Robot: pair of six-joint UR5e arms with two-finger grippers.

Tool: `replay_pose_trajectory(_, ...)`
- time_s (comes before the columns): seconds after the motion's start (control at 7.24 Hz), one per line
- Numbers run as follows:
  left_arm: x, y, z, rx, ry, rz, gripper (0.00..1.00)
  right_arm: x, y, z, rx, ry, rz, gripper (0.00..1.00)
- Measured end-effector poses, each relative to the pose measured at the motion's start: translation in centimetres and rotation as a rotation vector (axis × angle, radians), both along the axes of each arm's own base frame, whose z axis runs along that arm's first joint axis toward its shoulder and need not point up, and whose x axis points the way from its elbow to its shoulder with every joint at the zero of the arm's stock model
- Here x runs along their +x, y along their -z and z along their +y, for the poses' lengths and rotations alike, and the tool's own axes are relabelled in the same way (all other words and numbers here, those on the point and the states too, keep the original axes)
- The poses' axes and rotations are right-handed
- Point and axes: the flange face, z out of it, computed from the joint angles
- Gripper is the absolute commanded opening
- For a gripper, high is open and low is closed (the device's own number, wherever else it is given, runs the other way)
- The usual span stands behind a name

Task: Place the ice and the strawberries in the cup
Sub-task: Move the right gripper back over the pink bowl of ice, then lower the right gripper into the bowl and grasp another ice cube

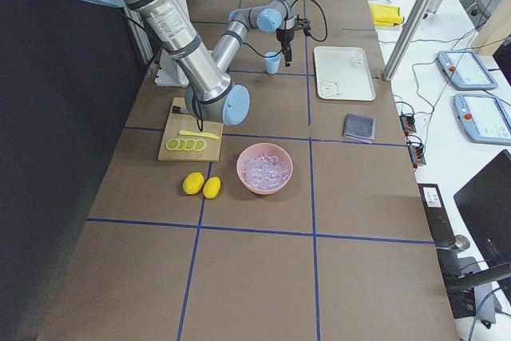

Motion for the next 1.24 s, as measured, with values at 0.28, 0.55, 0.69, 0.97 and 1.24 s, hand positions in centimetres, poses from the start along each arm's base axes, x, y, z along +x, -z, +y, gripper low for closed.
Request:
replay_pose_trajectory(0.28,0.0,0.0,0.0,0.000,0.000,0.000,1.00,10.0,-6.5,-1.7,0.063,0.094,0.004,1.00)
replay_pose_trajectory(0.55,0.0,0.2,0.0,0.004,0.000,0.000,1.00,19.4,-13.4,-2.1,0.113,0.166,0.033,1.00)
replay_pose_trajectory(0.69,0.0,0.3,0.0,0.005,0.000,0.000,1.00,23.9,-16.7,-1.9,0.127,0.203,0.039,1.00)
replay_pose_trajectory(0.97,0.0,0.3,0.0,0.007,0.000,0.000,1.00,30.1,-23.1,-0.5,0.128,0.264,0.040,1.00)
replay_pose_trajectory(1.24,0.0,0.3,0.0,0.007,0.000,0.000,1.00,32.2,-27.9,1.7,0.145,0.267,0.024,1.00)
